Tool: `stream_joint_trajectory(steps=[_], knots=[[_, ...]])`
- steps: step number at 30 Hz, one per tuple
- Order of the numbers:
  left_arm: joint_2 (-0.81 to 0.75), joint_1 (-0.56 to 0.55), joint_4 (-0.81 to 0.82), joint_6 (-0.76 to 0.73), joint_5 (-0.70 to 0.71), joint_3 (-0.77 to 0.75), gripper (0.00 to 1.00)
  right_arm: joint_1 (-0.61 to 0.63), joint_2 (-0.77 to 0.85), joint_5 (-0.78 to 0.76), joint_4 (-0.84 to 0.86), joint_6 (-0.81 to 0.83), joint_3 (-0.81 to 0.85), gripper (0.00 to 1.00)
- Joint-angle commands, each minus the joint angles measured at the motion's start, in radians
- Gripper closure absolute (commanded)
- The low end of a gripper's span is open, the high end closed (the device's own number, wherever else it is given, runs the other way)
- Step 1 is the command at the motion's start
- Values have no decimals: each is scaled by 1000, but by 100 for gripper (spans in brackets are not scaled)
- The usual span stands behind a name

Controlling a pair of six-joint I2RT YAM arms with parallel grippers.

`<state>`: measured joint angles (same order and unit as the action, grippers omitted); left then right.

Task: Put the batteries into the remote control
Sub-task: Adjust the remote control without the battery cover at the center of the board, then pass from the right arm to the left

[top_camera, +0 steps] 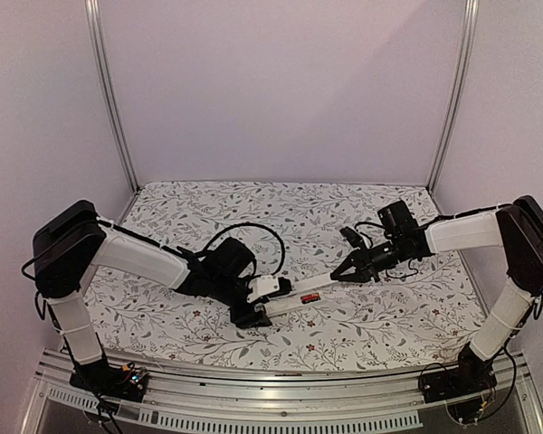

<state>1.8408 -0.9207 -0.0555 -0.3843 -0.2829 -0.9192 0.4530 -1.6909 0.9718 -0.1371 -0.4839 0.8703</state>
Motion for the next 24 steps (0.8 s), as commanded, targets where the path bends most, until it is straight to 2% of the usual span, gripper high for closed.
stream_joint_trajectory(steps=[1, 7, 10, 19, 24], knots=[[-86, -3, 38, 36, 60, 65, 28, -5, -34, 51, -82, 105, 58, 100], [-244, 0, 207, 43, 89, 173, 21, 21, -80, 81, -68, 128, 95, 100], [-267, -3, 237, 56, 103, 167, 20, 36, -115, 90, -48, 120, 111, 100], [-108, -63, 230, 34, 175, 2, 20, 49, -148, 107, 10, 87, 99, 100], [-22, -67, 202, 16, 137, -83, 27, 52, -153, 107, 11, 87, 99, 100]])
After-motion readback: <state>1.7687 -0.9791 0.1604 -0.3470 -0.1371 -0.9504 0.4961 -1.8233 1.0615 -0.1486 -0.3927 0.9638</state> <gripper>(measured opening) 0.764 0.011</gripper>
